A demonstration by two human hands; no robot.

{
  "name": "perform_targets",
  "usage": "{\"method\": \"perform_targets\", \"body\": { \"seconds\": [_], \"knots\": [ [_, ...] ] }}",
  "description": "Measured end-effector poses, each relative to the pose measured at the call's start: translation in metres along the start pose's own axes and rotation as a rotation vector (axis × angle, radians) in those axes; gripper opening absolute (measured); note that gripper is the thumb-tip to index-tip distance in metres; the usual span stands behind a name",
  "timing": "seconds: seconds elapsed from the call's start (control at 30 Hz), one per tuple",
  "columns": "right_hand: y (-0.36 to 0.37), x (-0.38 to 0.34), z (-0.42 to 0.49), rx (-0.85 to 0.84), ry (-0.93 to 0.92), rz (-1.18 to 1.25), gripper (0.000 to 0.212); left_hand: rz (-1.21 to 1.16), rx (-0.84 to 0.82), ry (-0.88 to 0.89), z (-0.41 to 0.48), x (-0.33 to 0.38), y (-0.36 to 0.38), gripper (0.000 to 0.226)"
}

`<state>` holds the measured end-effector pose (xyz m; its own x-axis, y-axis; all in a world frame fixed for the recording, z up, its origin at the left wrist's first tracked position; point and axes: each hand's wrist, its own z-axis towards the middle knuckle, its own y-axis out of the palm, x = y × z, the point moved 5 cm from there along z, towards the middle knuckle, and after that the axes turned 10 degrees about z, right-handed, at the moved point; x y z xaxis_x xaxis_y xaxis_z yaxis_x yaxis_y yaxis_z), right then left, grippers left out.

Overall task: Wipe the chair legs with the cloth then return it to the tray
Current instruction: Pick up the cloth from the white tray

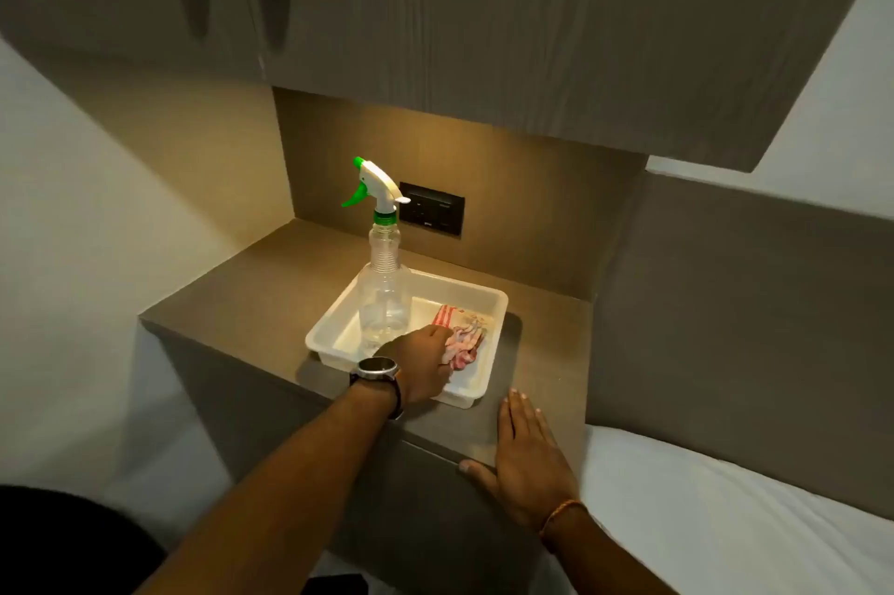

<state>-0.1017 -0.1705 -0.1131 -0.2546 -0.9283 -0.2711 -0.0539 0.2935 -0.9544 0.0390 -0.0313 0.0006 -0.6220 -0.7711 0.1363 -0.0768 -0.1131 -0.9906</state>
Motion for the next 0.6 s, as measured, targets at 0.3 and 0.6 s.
{"method": "perform_targets", "body": {
  "seconds": [0.3,0.6],
  "knots": [
    [0.005,0.001,0.007,0.0,-0.035,-0.035,0.129,0.091,-0.206,-0.117,0.05,0.01,0.032,0.067],
    [0.003,-0.003,0.001,0.046,-0.042,-0.049,0.127,-0.339,0.159,-0.306,0.045,-0.005,0.005,0.027]
  ]
}}
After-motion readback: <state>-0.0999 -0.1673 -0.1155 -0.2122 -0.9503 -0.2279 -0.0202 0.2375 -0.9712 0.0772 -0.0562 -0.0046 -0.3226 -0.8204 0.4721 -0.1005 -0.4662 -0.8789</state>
